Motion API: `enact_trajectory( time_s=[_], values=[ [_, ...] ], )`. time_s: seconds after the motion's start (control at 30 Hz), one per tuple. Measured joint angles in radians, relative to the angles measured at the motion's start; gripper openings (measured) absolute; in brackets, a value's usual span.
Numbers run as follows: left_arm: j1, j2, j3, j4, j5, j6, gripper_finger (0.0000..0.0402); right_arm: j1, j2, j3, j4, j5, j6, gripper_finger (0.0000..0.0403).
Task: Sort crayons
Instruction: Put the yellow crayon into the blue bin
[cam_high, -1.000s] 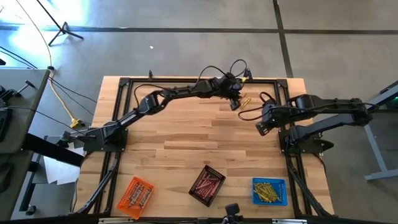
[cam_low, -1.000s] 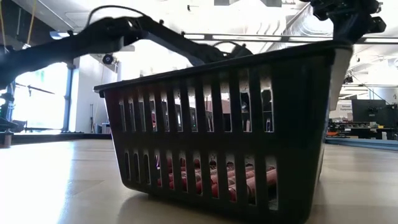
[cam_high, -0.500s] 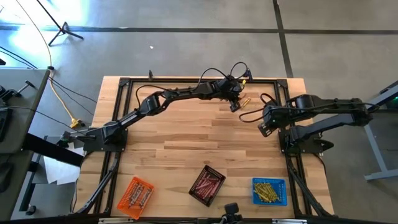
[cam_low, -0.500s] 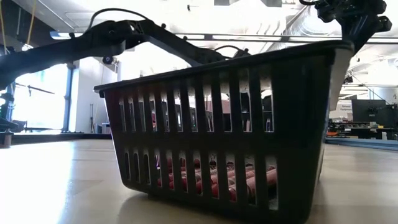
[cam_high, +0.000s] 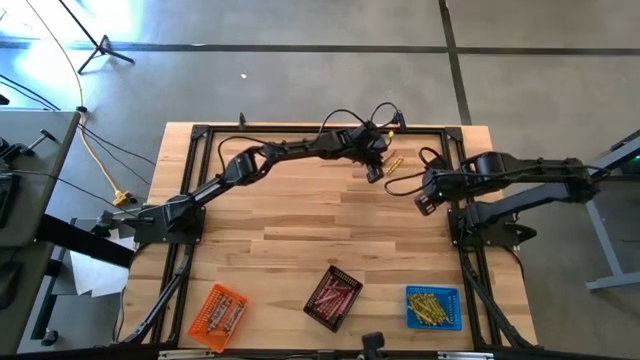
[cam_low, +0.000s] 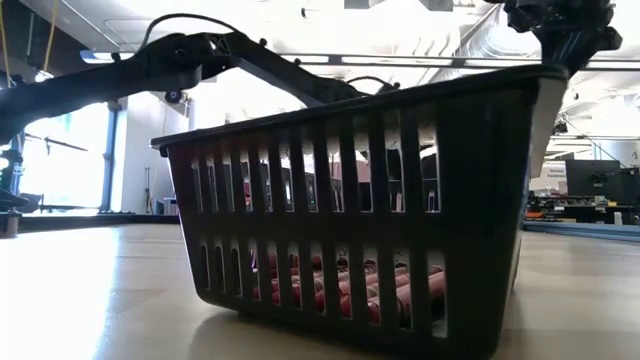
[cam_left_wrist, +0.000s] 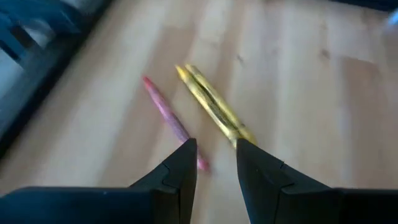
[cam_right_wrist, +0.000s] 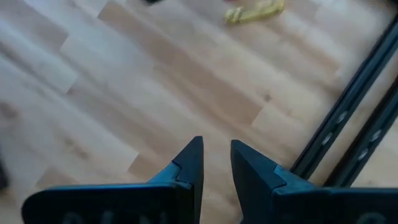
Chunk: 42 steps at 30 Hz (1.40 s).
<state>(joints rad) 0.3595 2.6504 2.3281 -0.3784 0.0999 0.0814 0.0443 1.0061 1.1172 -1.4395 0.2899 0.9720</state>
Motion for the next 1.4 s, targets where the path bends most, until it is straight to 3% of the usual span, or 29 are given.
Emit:
enact_trajectory(
  time_s=[0.13,0.33,0.57,0.73,0.87,1.1,1.4],
  values=[
    [-0.010,-0.045,-0.002,-0.067,0.093,-0.052,0.0101,-0.070,0.004,0.000,0.020,0.032,-0.111,0.0067],
    [-0.033,-0.135,0.001,-0.242,0.098,-0.034,0.0101,-0.257,0.054,0.000,0.086,-0.014,-0.375,0.0067],
    [-0.014,-0.193,0.000,-0.629,-0.131,0.081,0.0101,-0.470,0.121,-0.098,0.300,-0.154,-0.700,0.0067],
    [0.025,-0.202,-0.001,-0.840,-0.158,0.078,0.0101,-0.608,0.140,-0.252,0.567,-0.315,-0.840,0.0067],
    [0.037,-0.230,-0.001,-0.908,-0.162,0.078,0.0101,-0.695,0.180,-0.385,0.791,-0.387,-0.868,0.0067],
    [0.028,-0.341,-0.001,-0.948,-0.157,0.080,0.0101,-0.753,0.318,-0.486,1.046,-0.404,-0.962,0.0067],
    [0.002,-0.525,0.000,-1.016,-0.145,0.069,0.0101,-0.737,0.445,-0.420,1.050,-0.404,-1.583,0.0067]
  ],
)
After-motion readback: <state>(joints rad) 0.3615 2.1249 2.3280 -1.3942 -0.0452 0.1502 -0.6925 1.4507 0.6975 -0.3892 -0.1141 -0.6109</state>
